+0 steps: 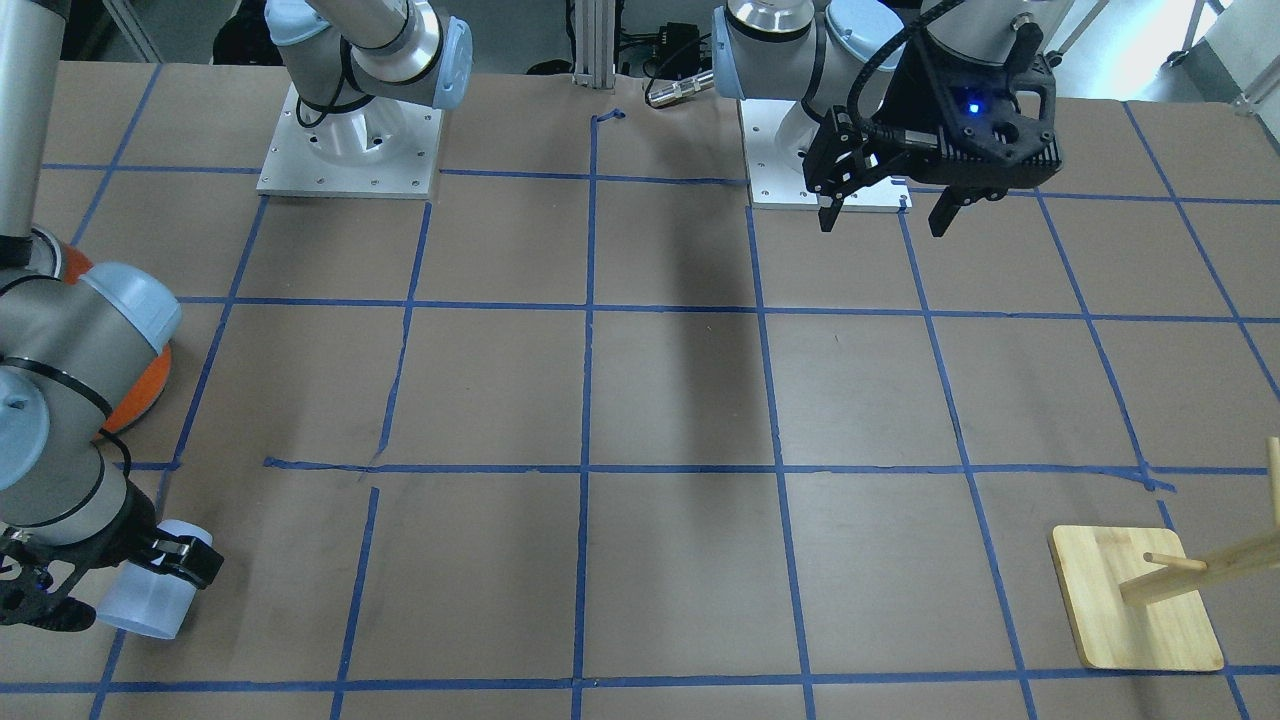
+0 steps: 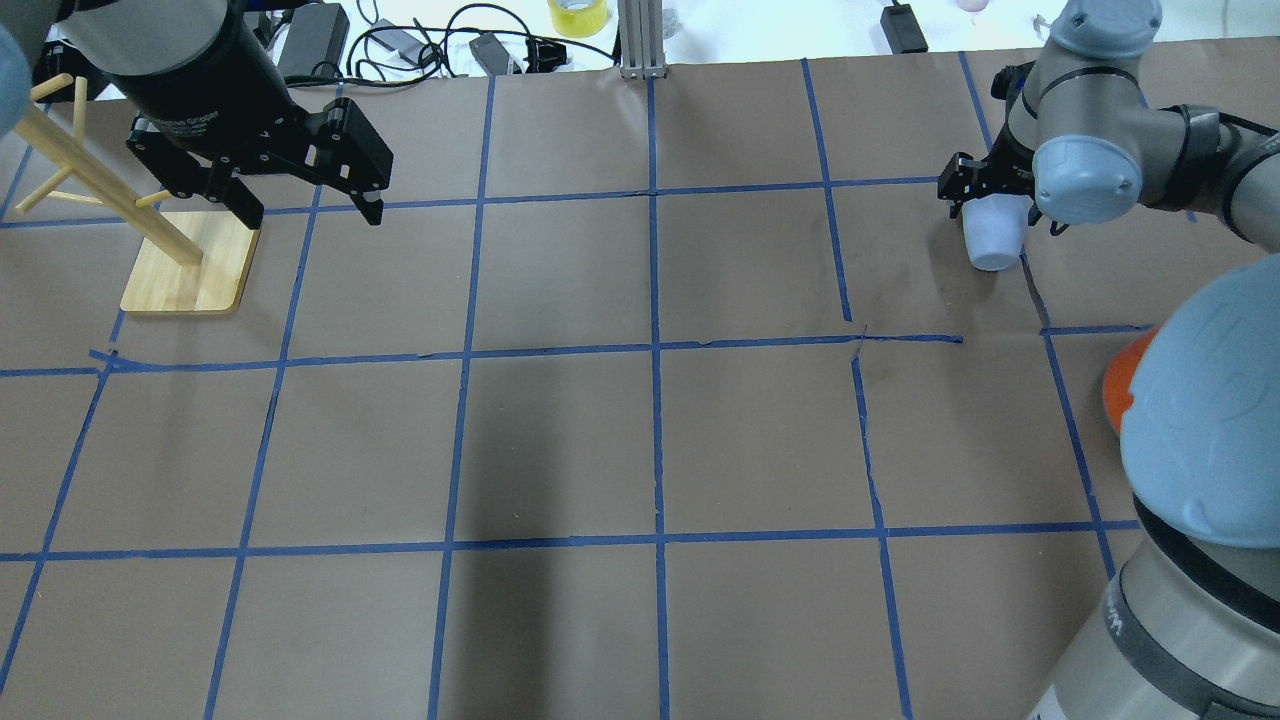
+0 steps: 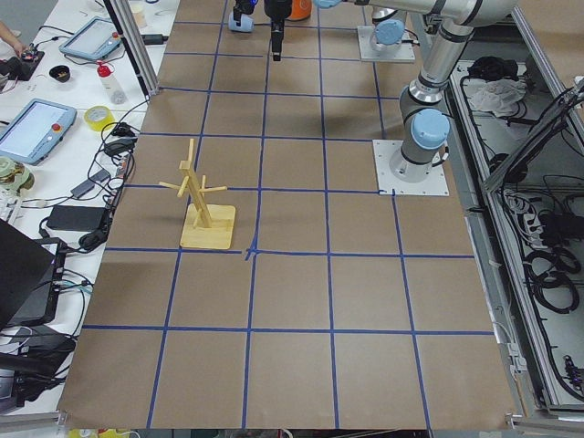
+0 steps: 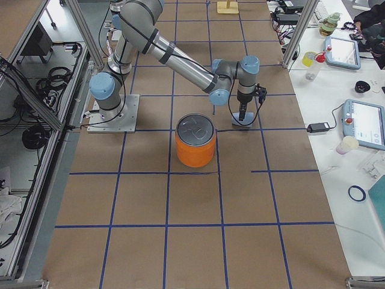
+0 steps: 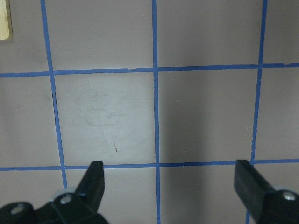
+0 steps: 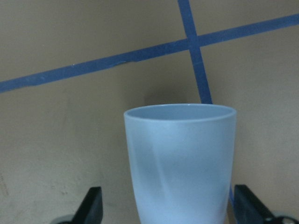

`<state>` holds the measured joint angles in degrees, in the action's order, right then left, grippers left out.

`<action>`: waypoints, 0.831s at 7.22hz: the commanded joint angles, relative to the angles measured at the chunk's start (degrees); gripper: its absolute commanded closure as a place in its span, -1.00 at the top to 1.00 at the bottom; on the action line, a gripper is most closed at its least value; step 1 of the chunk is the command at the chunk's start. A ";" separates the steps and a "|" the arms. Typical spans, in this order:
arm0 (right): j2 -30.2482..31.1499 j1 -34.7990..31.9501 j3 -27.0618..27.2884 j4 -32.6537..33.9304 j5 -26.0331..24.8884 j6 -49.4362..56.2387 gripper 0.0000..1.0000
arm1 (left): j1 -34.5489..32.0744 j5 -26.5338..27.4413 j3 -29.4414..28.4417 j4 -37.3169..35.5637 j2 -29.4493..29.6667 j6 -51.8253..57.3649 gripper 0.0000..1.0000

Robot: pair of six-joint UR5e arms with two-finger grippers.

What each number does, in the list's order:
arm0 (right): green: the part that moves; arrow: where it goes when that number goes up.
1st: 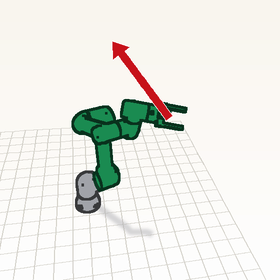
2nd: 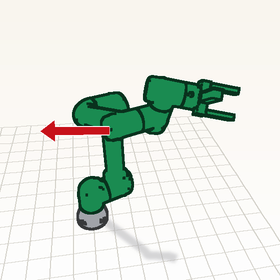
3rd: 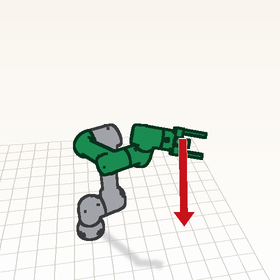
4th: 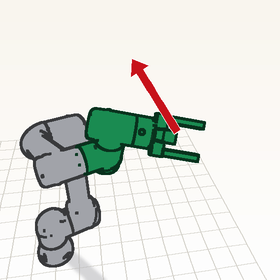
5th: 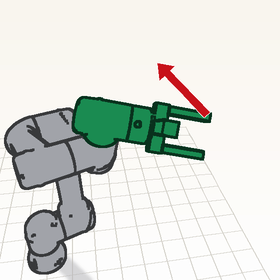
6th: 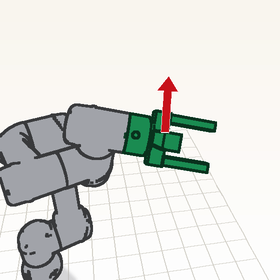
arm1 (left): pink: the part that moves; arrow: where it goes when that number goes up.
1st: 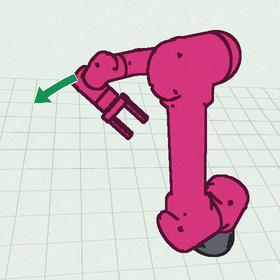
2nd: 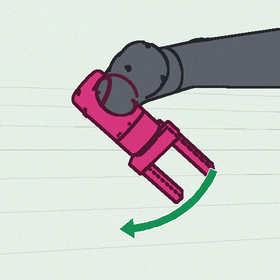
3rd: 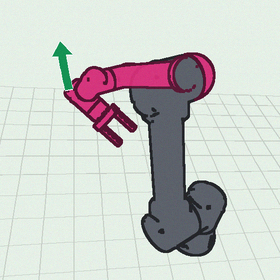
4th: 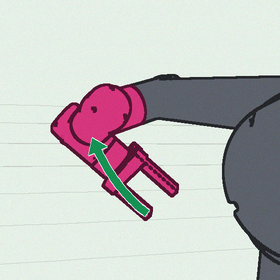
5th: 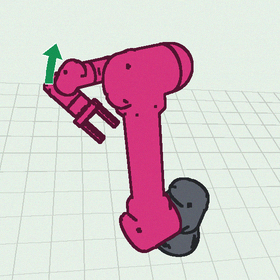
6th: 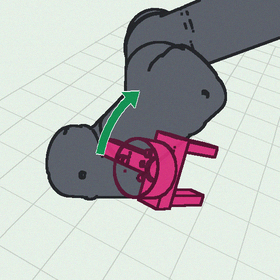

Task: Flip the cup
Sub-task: 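Lower the right gripper over the light-blue cup and close on it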

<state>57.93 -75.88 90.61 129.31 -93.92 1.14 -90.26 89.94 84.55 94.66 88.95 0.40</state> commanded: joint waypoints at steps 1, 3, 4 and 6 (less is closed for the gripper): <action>-1.58 0.29 -0.17 2.16 -0.03 0.00 1.00 | 0.00 -0.02 0.00 0.00 0.00 -0.05 1.00; -2.73 0.38 -0.43 3.74 0.23 0.00 1.00 | 0.00 -0.02 0.00 0.00 0.00 -0.05 1.00; -3.26 0.38 -0.35 4.63 0.41 0.00 0.99 | 0.00 -0.11 0.00 0.00 0.00 -0.05 1.00; -3.70 0.38 0.27 4.72 0.67 0.00 0.81 | 0.00 -0.02 0.00 0.00 0.00 0.04 1.00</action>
<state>54.51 -75.46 90.55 133.83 -93.37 1.14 -90.26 89.89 84.55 94.66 88.95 0.41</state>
